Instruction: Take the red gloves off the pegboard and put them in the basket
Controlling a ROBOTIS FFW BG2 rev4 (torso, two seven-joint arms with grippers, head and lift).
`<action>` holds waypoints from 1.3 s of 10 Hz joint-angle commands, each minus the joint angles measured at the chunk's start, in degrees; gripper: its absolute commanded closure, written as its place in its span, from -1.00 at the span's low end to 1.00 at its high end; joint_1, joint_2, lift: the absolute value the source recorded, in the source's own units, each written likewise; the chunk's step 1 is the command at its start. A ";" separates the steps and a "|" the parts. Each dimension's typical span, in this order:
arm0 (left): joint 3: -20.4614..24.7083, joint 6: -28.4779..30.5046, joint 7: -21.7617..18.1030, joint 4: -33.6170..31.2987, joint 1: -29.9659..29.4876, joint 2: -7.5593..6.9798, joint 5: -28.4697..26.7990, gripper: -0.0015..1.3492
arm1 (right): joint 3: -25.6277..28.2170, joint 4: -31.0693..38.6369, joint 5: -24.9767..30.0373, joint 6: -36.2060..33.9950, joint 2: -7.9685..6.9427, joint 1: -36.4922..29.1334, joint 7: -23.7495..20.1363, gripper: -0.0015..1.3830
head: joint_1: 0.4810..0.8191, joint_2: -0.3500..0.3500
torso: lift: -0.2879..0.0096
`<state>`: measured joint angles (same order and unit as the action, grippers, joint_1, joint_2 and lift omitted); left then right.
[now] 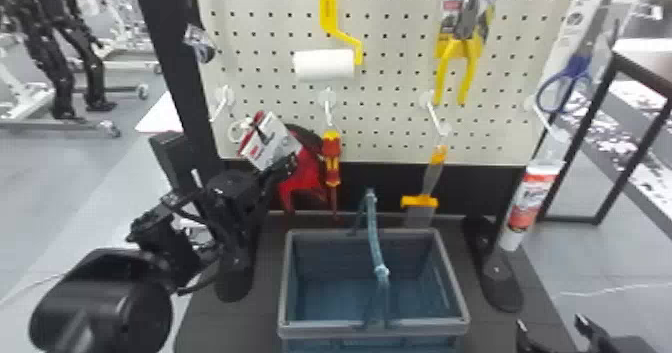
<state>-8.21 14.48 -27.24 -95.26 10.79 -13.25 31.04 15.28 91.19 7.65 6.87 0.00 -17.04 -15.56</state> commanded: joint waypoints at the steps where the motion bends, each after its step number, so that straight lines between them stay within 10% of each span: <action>1: 0.04 -0.42 0.08 -0.10 -0.24 0.15 -0.01 0.80 | 0.01 0.04 0.00 -0.01 -0.05 -0.01 0.00 -0.55 | -0.60 0.00 | 0.26; 7: -0.57 -2.53 0.34 1.65 -2.61 4.20 2.10 0.79 | -0.08 0.04 0.00 -0.01 -0.05 0.08 0.00 -0.55 | -0.60 0.00 | 0.26; 13: -8.48 -10.44 11.06 1.21 -9.47 6.30 11.50 0.79 | -0.08 -0.05 -0.35 -0.01 -0.05 0.26 0.00 -0.55 | -0.60 0.00 | 0.26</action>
<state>-16.21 4.90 -16.42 -93.93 2.37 -6.95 41.38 15.22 91.09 7.36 6.86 0.00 -16.79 -15.56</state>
